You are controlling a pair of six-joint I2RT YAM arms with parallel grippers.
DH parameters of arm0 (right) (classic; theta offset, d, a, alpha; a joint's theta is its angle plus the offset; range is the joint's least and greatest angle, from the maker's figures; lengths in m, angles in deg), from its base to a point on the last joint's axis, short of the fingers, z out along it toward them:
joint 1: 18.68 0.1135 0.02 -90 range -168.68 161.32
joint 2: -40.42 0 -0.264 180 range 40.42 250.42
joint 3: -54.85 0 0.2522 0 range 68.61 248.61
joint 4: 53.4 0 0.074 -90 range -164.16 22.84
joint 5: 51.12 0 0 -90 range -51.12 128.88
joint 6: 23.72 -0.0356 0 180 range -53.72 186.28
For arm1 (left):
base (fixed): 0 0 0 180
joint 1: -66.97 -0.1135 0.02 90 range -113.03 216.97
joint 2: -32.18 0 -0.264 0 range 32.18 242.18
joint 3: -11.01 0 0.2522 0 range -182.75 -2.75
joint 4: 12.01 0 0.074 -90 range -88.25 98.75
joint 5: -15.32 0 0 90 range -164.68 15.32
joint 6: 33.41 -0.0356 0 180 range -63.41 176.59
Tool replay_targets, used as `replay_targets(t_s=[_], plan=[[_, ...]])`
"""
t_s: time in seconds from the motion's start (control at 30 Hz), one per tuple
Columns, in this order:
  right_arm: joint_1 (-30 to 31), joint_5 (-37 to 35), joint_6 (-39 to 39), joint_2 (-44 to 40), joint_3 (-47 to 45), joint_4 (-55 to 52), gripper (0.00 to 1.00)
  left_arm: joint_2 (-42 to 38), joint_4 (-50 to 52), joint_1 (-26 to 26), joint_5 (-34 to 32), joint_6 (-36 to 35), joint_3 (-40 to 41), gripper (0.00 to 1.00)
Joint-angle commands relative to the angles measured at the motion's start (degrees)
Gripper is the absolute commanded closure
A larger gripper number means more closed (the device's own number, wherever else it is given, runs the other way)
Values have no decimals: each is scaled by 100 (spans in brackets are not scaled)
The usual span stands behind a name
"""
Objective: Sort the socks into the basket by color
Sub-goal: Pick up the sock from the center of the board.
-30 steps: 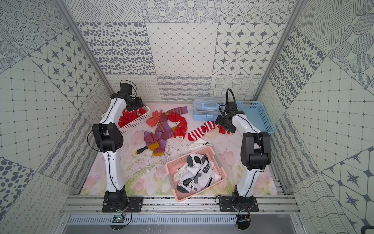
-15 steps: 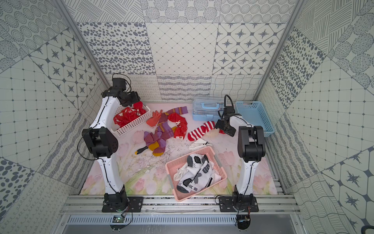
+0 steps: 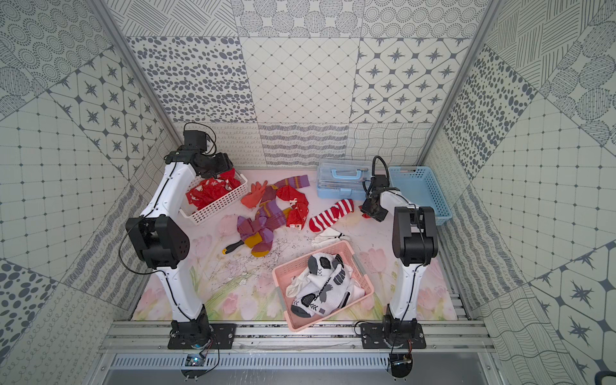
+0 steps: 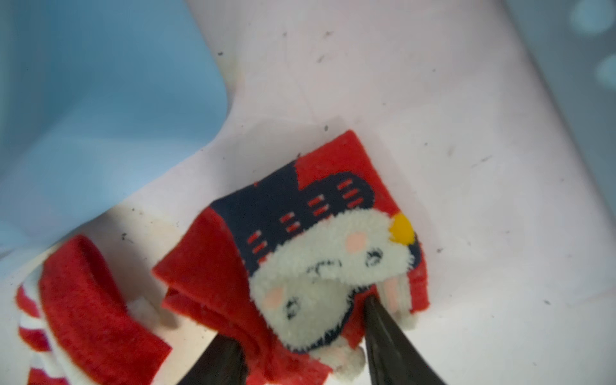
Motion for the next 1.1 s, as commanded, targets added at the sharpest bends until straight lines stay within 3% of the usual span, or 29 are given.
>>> replay_targets(t_s=[0.0, 0.13, 0.3, 0.67, 1.07], plan=[[8, 180, -55, 222, -242, 117, 67, -259, -346, 56, 157, -54, 234, 31], [17, 220, -91, 45, -395, 173, 89, -422, -426, 110, 200, -60, 446, 31], [34, 288, -86, -250, -537, 227, 100, -570, -409, 246, 231, -136, 552, 31], [300, 426, -85, -1038, -702, 54, 100, -1117, -531, 610, 553, -228, 1012, 31], [1066, 767, 66, -2309, -778, -86, 100, -1711, -1187, 1321, 1342, 114, 2165, 31]])
